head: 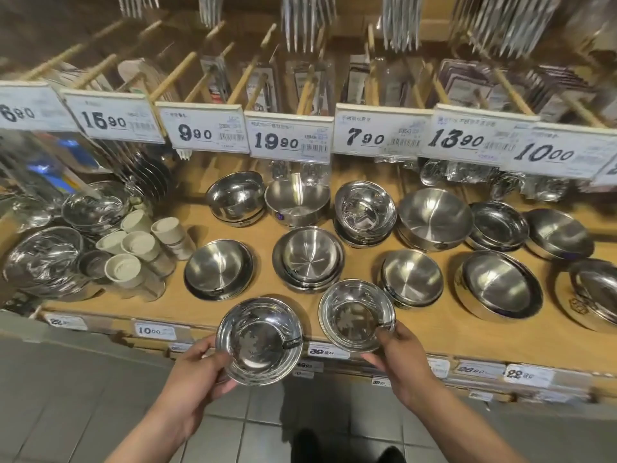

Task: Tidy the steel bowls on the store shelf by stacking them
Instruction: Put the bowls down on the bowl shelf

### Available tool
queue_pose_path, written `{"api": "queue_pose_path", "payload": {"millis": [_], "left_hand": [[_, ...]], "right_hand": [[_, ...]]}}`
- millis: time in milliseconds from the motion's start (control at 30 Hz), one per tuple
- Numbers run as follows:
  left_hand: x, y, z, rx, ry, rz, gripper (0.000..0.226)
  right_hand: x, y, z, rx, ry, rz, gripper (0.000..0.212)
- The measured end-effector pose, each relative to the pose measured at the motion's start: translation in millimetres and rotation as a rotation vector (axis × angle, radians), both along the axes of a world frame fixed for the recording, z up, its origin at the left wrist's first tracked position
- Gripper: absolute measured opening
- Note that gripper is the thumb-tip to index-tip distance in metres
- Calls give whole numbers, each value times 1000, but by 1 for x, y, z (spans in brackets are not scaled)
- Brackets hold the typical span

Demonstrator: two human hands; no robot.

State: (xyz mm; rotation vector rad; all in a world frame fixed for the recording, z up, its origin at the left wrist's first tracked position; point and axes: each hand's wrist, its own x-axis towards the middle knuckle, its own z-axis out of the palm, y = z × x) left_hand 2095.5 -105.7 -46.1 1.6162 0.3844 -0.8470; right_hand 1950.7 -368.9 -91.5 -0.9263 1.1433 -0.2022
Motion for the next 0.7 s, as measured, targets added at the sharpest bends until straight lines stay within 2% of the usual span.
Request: {"api": "queue_pose_path", "payload": {"millis": [267,700], "left_hand": [[0,-7,-7,35,14,-48,32],[-11,-55,-7,10,74,-157,37]], "right_hand": [[-5,-18,2,31,-15,-124,24],[-14,-30,2,-26,50,-143,17]]}}
